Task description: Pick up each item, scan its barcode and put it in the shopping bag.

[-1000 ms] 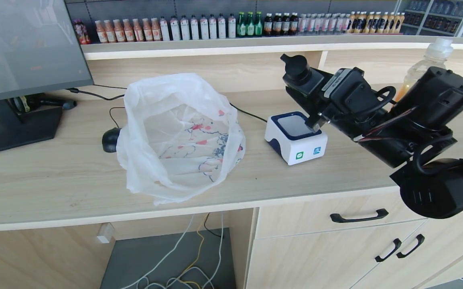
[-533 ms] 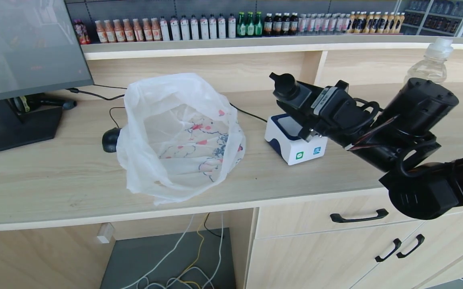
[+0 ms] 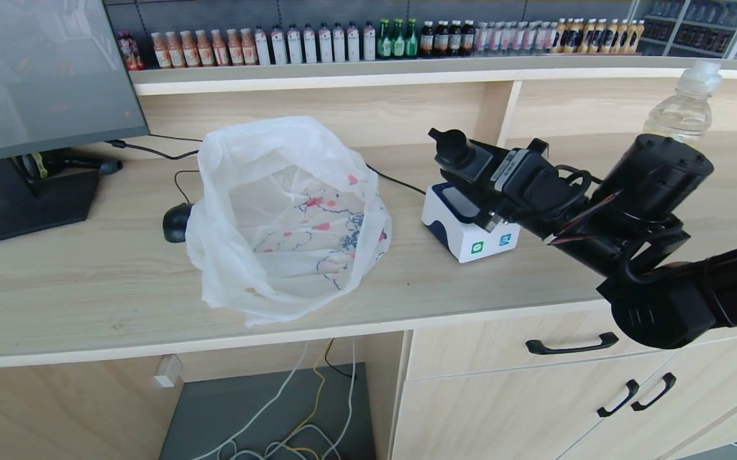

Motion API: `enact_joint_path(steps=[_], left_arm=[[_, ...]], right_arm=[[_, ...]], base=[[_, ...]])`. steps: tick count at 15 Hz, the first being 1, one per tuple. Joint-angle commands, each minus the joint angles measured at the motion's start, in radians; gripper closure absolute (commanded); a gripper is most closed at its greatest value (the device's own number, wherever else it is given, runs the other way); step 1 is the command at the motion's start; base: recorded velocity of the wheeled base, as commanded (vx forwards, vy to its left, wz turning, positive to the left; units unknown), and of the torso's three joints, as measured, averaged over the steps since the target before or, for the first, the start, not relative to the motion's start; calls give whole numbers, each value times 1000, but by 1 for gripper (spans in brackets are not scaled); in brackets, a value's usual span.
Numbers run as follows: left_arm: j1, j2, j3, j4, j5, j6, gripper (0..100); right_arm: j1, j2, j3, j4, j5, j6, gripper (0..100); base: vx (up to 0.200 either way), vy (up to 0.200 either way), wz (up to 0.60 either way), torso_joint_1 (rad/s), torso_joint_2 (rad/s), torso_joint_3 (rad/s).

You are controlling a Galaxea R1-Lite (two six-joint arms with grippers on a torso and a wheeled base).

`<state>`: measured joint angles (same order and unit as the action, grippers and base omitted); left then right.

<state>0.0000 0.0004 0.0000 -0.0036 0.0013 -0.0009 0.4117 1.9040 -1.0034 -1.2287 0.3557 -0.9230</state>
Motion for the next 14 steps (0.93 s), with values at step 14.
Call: enact_joint_path(steps=[14], left_arm=[[0,0,0,1,0,-1,0]], right_arm=[[6,18,39,-2,-1,-2,100]], base=[[0,0,0,0,0,0]])
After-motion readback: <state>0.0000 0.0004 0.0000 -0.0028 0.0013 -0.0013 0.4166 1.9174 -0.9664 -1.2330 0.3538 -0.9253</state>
